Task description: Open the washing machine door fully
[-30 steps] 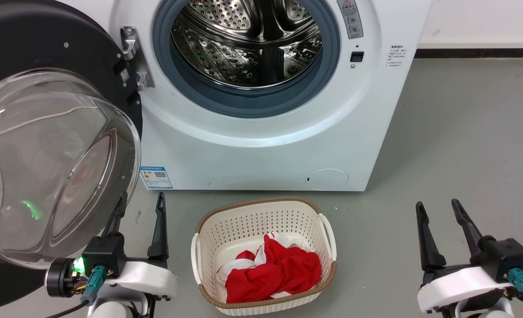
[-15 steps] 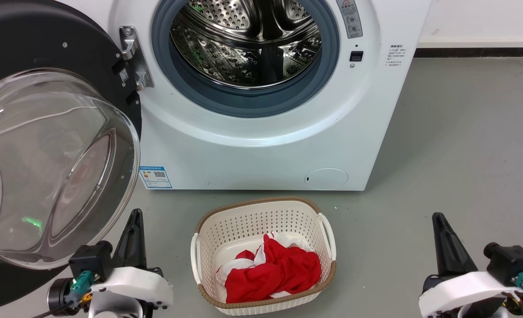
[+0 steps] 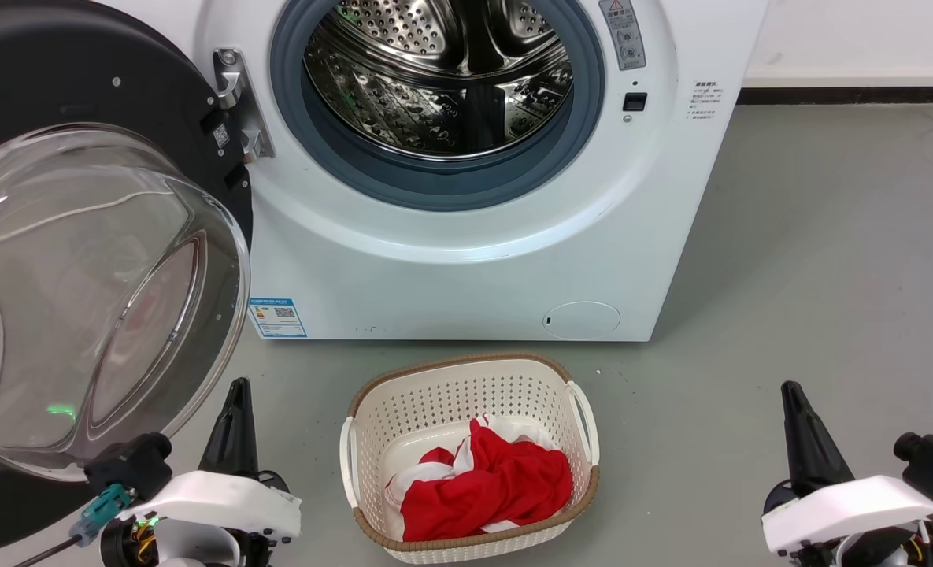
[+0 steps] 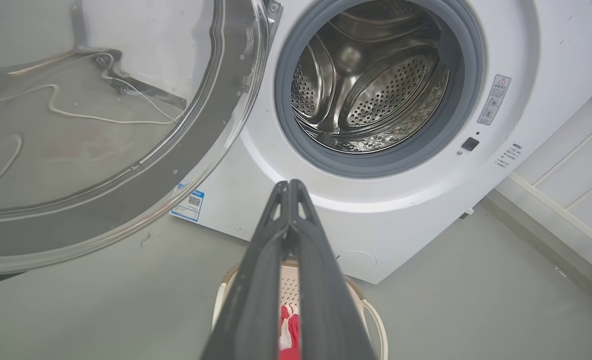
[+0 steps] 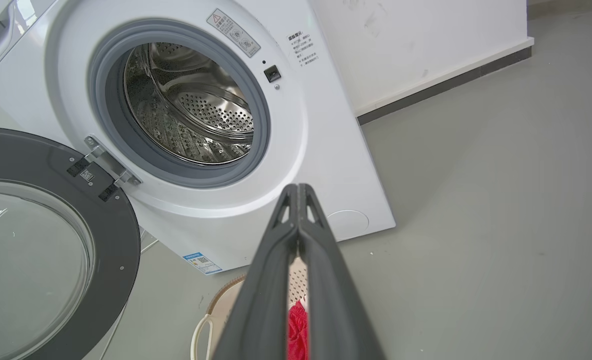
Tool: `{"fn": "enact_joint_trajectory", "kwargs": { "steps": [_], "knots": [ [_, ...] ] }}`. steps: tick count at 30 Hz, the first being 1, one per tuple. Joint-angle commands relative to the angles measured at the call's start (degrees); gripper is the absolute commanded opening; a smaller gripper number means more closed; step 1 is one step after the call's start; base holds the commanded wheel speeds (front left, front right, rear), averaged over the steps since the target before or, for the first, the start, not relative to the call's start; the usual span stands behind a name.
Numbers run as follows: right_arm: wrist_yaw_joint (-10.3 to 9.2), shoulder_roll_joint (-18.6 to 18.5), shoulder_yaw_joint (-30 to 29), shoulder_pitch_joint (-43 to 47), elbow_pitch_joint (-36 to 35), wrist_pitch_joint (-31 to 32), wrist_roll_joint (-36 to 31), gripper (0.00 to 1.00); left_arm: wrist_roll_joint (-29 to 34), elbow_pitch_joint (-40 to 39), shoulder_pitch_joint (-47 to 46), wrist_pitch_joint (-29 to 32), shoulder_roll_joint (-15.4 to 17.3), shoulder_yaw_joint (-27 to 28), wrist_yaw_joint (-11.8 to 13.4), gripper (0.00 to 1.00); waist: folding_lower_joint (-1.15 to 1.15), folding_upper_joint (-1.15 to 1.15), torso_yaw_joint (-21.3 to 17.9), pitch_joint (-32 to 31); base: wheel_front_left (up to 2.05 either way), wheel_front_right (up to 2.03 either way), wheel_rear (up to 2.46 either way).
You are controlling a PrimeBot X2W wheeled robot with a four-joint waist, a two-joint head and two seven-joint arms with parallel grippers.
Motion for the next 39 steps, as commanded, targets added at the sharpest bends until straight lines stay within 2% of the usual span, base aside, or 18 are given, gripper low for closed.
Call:
{"fn": "enact_joint_trajectory", "kwargs": {
  "steps": [1,22,39],
  "knots": [
    [-0.01,-0.1,-0.3,-2.0,-0.5,0.5,2.8,0.0,-2.6,-0.8,-1.4,0.6,0.0,0.5,-0.4,0.0,0.0,0.0,0.0,0.0,0.0,0.0,0.0],
    [-0.01,-0.1,-1.4,-3.2,0.9,4.1,20.8,0.0,-20.8,-0.2,-1.7,5.0,-0.5,2.0,-1.9,0.0,0.0,0.0,-0.1,-0.3,0.0,0.0,0.0],
    [-0.01,-0.2,-2.1,-4.1,1.9,6.4,32.2,0.0,-32.3,0.3,-1.9,7.8,-0.8,3.0,-2.9,0.0,0.0,0.0,-0.1,-0.5,0.0,0.0,0.0]
  ]
}}
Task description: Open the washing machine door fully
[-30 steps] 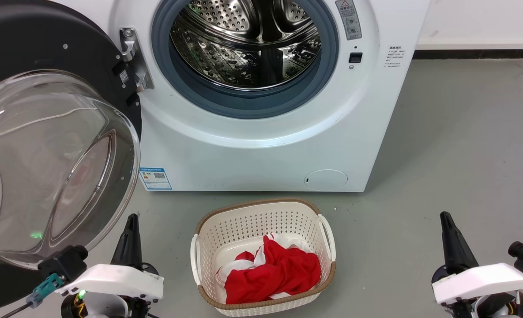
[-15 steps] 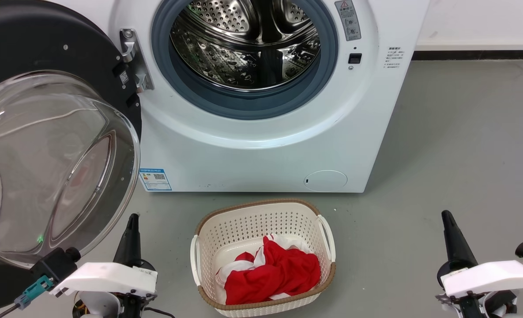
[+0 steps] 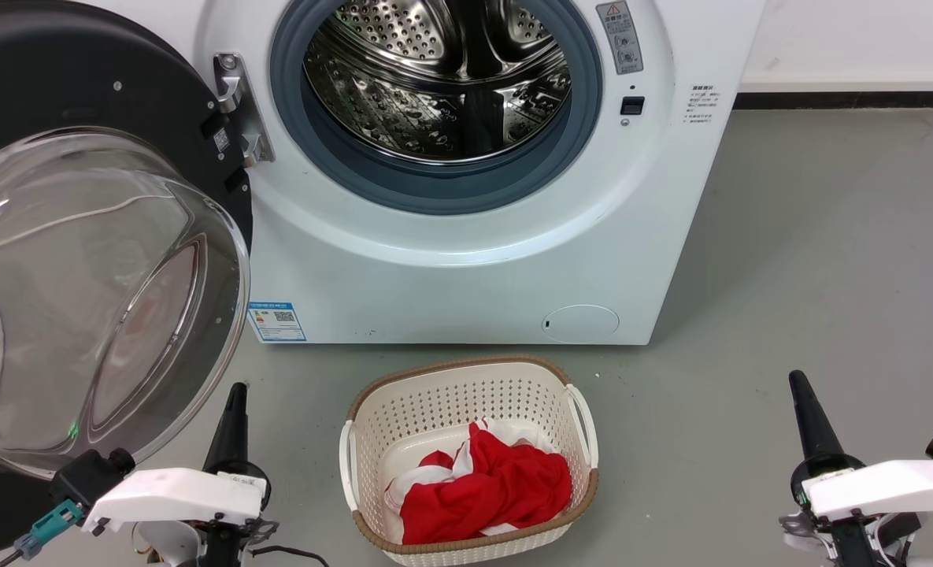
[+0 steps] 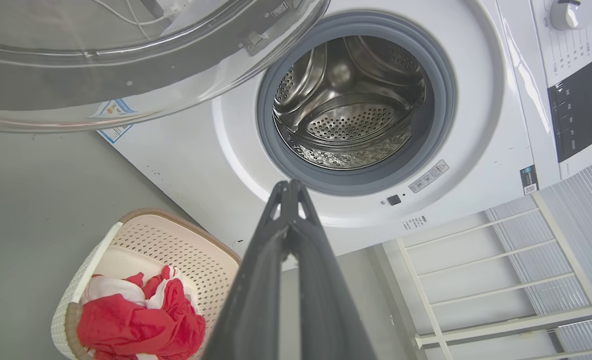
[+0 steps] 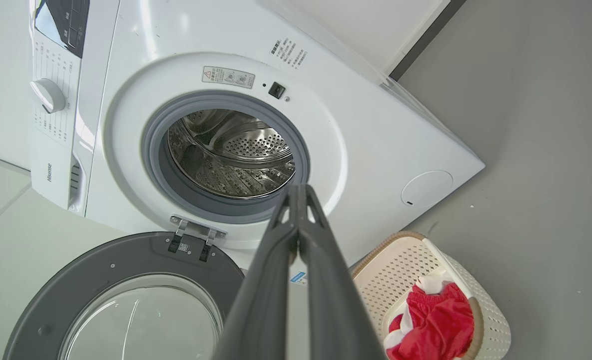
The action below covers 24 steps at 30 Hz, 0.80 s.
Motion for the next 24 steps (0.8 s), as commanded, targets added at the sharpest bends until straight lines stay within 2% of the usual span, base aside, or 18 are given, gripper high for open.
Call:
{"fn": "enact_joint_trajectory", "kwargs": {
  "steps": [1,24],
  "knots": [
    [0.0,-0.1,-0.2,-1.3,-0.2,0.2,1.6,0.0,-1.4,-0.3,-1.2,0.4,0.1,0.2,-0.5,0.0,0.0,0.0,0.0,0.0,0.0,0.0,0.0],
    [-0.01,-0.1,-1.1,-2.2,0.9,3.0,15.1,0.0,-15.1,0.2,-1.4,3.8,-0.3,1.5,-1.6,0.0,0.0,0.0,-0.1,-0.3,0.0,0.0,0.0]
  ]
}}
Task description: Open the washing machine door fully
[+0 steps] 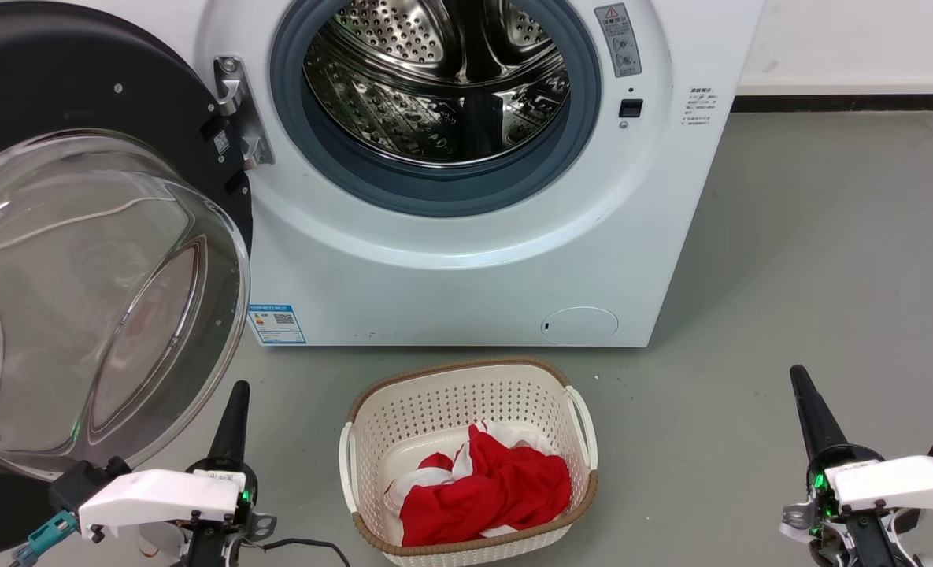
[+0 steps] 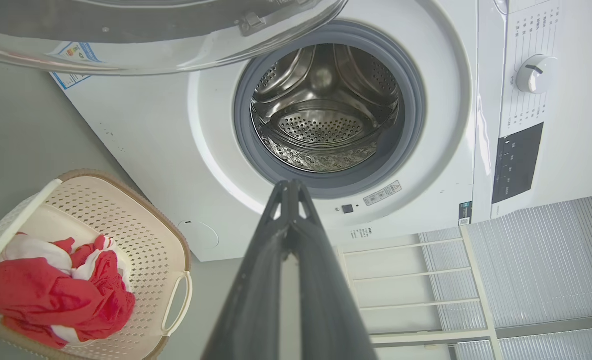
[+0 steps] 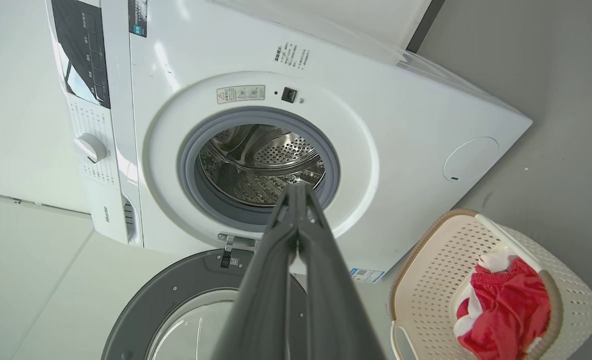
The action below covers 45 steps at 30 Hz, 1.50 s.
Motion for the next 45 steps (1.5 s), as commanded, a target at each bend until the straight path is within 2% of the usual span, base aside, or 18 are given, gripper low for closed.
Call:
{"fn": "enact_joint_trajectory", "kwargs": {
  "steps": [1,35,45],
  "knots": [
    [-0.01,-0.1,-0.2,-1.0,-0.1,0.3,1.4,0.0,-1.3,-0.1,-1.1,0.5,0.0,0.3,-0.3,0.0,0.0,0.0,0.0,0.0,0.0,0.0,0.0],
    [-0.02,-0.1,-1.2,-2.1,1.3,3.6,17.1,0.0,-17.2,0.6,-1.2,4.4,-0.4,1.7,-1.7,0.0,0.0,0.0,-0.1,-0.4,0.0,0.0,0.0],
    [-0.02,-0.1,-1.3,-2.2,1.5,4.0,19.1,0.0,-19.2,0.7,-1.2,4.9,-0.5,1.9,-1.8,0.0,0.0,0.0,-0.1,-0.5,0.0,0.0,0.0]
  ]
}}
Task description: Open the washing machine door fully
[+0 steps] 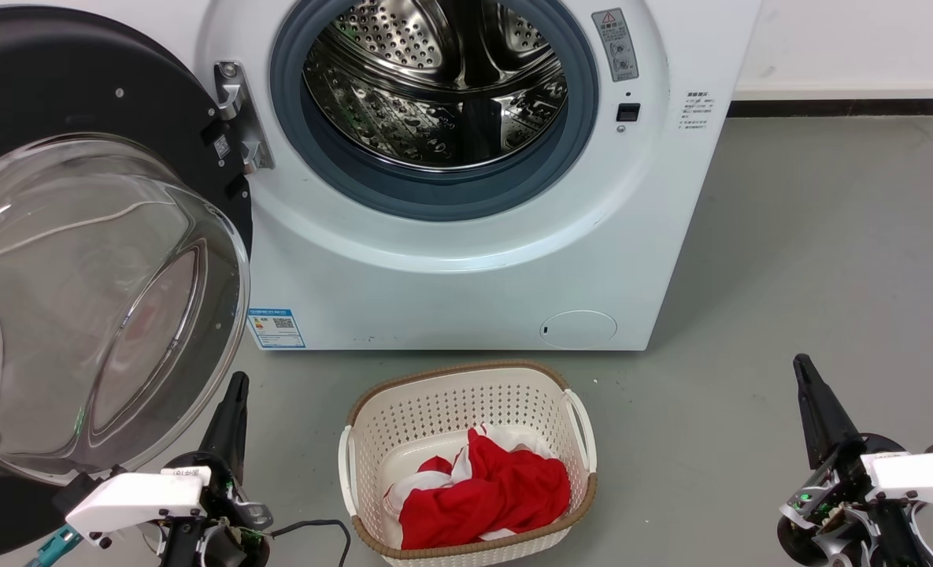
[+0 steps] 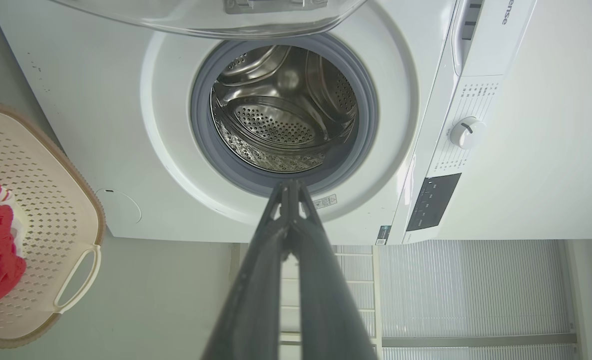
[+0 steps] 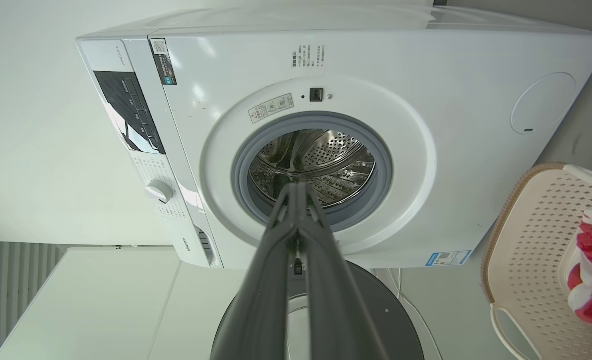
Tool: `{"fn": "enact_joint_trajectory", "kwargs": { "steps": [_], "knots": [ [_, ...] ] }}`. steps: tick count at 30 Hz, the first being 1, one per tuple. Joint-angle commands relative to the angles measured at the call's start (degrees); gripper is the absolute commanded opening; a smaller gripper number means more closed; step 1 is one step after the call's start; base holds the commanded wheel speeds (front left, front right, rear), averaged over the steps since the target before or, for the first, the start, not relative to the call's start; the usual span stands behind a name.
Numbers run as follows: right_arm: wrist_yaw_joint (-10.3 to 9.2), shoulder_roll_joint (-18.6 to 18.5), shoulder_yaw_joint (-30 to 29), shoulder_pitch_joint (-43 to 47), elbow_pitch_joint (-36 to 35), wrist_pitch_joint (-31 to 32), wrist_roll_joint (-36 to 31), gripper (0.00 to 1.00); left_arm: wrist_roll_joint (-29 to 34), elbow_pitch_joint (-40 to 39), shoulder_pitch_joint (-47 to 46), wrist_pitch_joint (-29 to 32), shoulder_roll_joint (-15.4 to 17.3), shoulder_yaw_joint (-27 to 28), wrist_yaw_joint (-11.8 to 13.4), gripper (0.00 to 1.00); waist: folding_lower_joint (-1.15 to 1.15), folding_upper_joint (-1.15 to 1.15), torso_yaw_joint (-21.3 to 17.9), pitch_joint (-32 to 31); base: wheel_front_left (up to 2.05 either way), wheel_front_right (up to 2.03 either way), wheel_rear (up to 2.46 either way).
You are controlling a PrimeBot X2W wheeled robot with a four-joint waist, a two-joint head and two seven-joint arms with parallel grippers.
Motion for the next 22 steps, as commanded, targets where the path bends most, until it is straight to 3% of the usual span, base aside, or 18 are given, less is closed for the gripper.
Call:
{"fn": "enact_joint_trajectory", "kwargs": {
  "steps": [1,22],
  "knots": [
    [-0.02,0.0,-0.1,-0.6,0.1,0.1,0.2,0.0,0.0,0.1,-0.4,0.2,-0.1,0.2,-0.3,0.0,0.0,0.0,0.0,0.0,0.0,0.0,0.0],
    [-0.02,0.0,-0.1,-0.6,0.1,0.1,0.2,0.0,-0.1,0.0,-0.4,0.2,-0.1,0.2,-0.3,0.0,0.0,0.0,0.0,0.0,0.0,0.0,0.0]
  ]
}}
